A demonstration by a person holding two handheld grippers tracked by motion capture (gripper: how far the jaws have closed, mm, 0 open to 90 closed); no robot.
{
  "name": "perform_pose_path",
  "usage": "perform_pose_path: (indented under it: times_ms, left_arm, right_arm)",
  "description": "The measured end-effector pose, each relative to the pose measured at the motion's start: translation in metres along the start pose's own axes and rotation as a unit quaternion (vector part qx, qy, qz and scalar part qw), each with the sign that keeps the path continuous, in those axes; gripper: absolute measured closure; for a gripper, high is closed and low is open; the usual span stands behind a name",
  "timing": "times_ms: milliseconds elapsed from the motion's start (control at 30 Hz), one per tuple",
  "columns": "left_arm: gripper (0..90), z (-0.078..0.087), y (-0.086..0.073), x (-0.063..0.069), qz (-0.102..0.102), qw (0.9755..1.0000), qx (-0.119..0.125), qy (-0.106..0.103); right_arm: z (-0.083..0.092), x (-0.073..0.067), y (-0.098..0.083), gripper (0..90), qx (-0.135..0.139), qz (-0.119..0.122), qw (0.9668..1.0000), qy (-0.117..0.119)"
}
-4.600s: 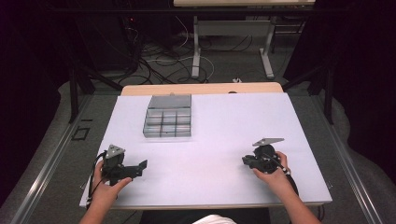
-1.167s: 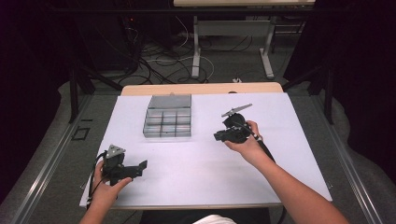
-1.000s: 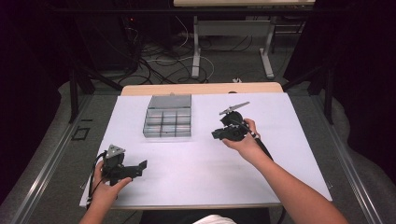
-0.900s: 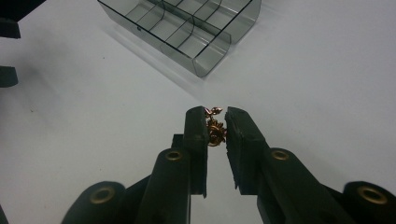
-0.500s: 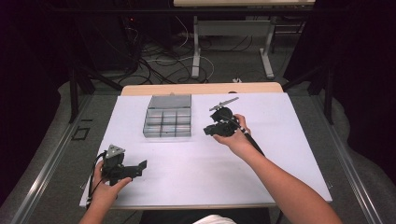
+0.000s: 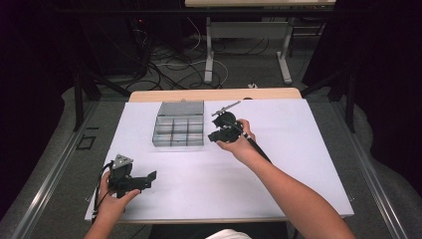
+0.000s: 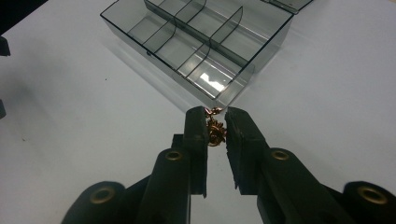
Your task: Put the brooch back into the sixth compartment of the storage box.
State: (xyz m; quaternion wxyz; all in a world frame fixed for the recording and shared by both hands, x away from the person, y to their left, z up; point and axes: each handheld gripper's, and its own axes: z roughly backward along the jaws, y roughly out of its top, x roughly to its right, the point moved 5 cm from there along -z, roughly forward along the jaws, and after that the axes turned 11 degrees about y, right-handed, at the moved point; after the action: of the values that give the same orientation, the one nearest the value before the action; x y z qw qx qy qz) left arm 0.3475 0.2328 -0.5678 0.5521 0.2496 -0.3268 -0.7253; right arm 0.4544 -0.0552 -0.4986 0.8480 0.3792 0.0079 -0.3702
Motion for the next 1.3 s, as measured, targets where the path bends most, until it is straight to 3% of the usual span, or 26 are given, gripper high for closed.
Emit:
perform_pose_path:
  times_ms: [200, 300, 500, 533, 667, 733, 833, 967, 1000, 1100, 1300]
  left_arm:
    - [0.5, 0.000, 0.000, 0.000, -0.001, 1.0000, 0.000, 0.001]
    - [0.4, 0.000, 0.000, 0.000, 0.000, 1.0000, 0.000, 0.000]
    - [0.4, 0.000, 0.000, 0.000, 0.000, 1.0000, 0.000, -0.001]
    - [0.4, 0.000, 0.000, 0.000, 0.000, 1.0000, 0.000, -0.001]
    - [0.4, -0.001, 0.000, 0.000, 0.001, 1.0000, 0.000, -0.001]
    - [0.4, -0.001, 0.000, 0.000, 0.001, 1.0000, 0.000, -0.001]
    - [0.4, -0.001, 0.000, 0.000, 0.001, 1.0000, 0.000, -0.001]
    - [0.4, -0.001, 0.000, 0.000, 0.001, 1.0000, 0.000, -0.001]
    - [0.4, -0.001, 0.000, 0.000, 0.002, 1.0000, 0.000, -0.001]
    - [0.4, -0.001, 0.000, 0.000, 0.001, 1.0000, -0.003, -0.002]
    - [0.5, -0.001, 0.000, 0.000, 0.001, 1.0000, 0.000, -0.001]
  right_arm:
    - [-0.010, 0.001, 0.006, 79.1, 0.015, 0.002, 0.9999, -0.001]
    - [-0.013, 0.002, 0.008, 79.1, 0.001, -0.003, 1.0000, -0.004]
    - [-0.022, 0.005, 0.013, 79.1, 0.013, -0.013, 0.9998, -0.004]
    - [-0.023, 0.007, 0.013, 79.1, 0.014, 0.001, 0.9999, -0.005]
    - [-0.027, 0.008, 0.014, 79.1, 0.001, -0.010, 0.9999, -0.011]
    - [-0.031, 0.010, 0.016, 79.1, 0.019, -0.008, 0.9998, -0.009]
    - [-0.033, 0.012, 0.017, 79.1, 0.006, -0.015, 0.9998, -0.013]
    - [-0.037, 0.014, 0.019, 79.1, 0.011, -0.015, 0.9997, -0.015]
    - [-0.036, 0.014, 0.018, 79.1, -0.007, -0.017, 0.9996, -0.021]
    - [-0.042, 0.015, 0.020, 79.1, 0.015, -0.016, 0.9996, -0.018]
    - [-0.050, 0.018, 0.023, 79.1, 0.018, -0.021, 0.9994, -0.022]
